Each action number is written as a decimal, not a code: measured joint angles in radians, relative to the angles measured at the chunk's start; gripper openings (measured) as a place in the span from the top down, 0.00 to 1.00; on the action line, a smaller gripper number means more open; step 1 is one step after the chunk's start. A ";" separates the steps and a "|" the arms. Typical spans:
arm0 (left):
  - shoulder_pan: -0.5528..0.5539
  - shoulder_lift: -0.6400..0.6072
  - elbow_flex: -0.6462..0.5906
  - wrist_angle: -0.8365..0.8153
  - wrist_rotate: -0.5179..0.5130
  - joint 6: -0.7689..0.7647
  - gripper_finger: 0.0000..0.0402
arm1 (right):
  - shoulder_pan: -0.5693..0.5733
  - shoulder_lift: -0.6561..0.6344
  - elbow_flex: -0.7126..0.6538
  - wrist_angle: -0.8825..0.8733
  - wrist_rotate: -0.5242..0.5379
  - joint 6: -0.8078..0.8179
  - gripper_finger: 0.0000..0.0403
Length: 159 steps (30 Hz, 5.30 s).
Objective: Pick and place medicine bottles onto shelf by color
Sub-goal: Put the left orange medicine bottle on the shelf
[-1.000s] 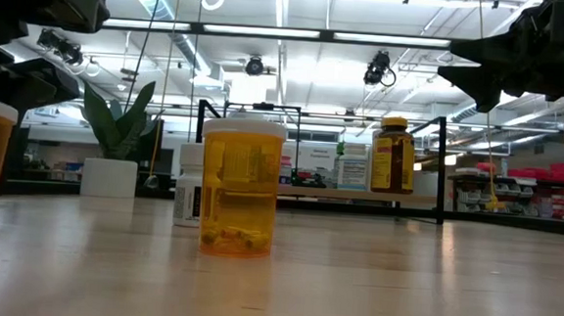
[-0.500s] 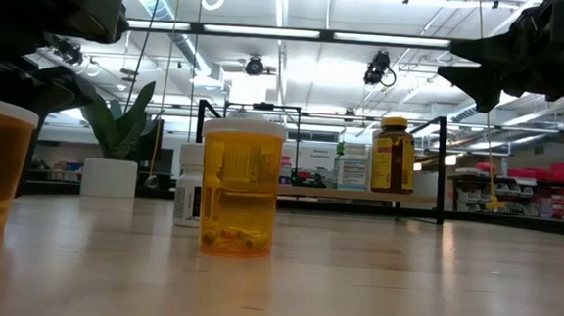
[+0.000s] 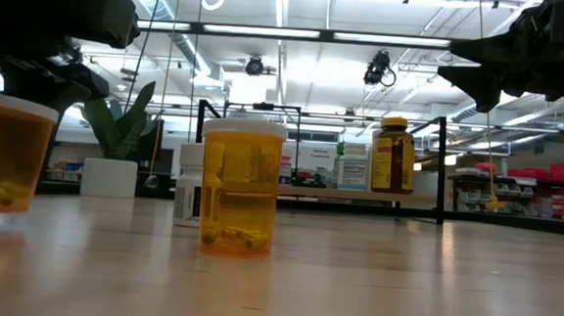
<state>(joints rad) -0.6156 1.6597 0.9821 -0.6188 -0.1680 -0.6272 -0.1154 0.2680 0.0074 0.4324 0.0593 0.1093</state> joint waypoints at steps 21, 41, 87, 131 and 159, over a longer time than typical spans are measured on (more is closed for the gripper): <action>0.161 -0.088 0.001 -0.069 -0.004 0.255 0.51 | 0.000 0.000 0.000 0.000 0.000 0.000 0.34; 0.358 -0.135 0.001 -0.055 -0.003 0.538 0.50 | 0.000 0.000 0.000 0.000 0.000 0.000 0.34; 0.710 -0.133 0.001 0.490 0.077 0.874 0.50 | 0.000 0.000 0.000 0.000 0.000 0.000 0.34; 0.998 0.399 0.635 0.225 0.198 1.014 0.51 | 0.000 0.002 0.000 0.000 0.000 0.000 0.34; 1.011 0.448 0.671 0.114 0.227 0.928 0.49 | 0.000 0.002 0.000 0.000 0.000 0.000 0.34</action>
<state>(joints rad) 0.3953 2.1075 1.6531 -0.5053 0.0593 0.3004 -0.1154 0.2699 0.0074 0.4324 0.0589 0.1093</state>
